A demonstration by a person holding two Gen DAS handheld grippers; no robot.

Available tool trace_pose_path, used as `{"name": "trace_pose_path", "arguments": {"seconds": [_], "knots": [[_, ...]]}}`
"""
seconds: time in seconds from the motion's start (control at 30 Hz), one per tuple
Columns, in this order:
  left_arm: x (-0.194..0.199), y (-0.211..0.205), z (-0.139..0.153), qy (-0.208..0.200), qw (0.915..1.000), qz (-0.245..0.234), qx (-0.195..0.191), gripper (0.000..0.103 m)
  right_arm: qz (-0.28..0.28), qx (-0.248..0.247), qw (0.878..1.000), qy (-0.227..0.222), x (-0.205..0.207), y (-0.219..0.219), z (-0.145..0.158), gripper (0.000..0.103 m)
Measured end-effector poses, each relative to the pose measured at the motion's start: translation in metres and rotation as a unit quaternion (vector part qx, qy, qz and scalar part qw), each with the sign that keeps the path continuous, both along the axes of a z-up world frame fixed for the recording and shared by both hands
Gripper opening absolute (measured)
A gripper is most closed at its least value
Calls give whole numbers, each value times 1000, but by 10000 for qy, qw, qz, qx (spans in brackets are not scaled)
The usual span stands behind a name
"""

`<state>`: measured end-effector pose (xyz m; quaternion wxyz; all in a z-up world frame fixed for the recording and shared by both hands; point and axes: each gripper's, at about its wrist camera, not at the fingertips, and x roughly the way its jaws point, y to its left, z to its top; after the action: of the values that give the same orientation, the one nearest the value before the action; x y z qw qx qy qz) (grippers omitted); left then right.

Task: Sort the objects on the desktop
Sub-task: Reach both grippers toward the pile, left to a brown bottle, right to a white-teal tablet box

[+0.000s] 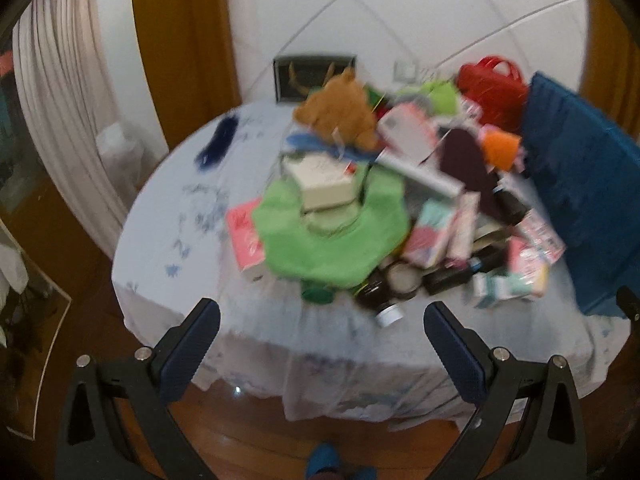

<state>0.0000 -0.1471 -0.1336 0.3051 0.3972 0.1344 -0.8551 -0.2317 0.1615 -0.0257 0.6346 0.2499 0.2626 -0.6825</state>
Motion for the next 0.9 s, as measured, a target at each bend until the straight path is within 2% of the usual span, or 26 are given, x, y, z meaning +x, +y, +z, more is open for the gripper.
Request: {"name": "trace_pose_path", "arguments": {"seconds": [0.07, 0.13, 0.2, 0.27, 0.33, 0.57, 0.9], "knots": [[-4, -14, -17, -100, 9998, 141, 139, 103, 91, 109, 9999, -69, 8, -11, -13, 103], [-13, -24, -37, -175, 9991, 84, 371, 103, 204, 322, 9992, -153, 18, -28, -31, 103], [-24, -25, -50, -264, 9985, -49, 485, 103, 262, 495, 9983, -171, 23, -38, -43, 94], [-37, -24, -63, -338, 9976, -166, 581, 103, 264, 706, 9971, -112, 27, -48, -56, 78], [-53, -22, -78, -385, 9957, -314, 777, 100, 270, 889, 9956, -126, 29, -57, -67, 71], [-86, -14, -113, -687, 9924, -255, 984, 100, 355, 1354, 9897, -311, 28, -80, -107, 71], [-107, 5, -130, -734, 9924, 346, 923, 99, 1169, 1552, 9797, -497, 28, -109, -135, 71]]}}
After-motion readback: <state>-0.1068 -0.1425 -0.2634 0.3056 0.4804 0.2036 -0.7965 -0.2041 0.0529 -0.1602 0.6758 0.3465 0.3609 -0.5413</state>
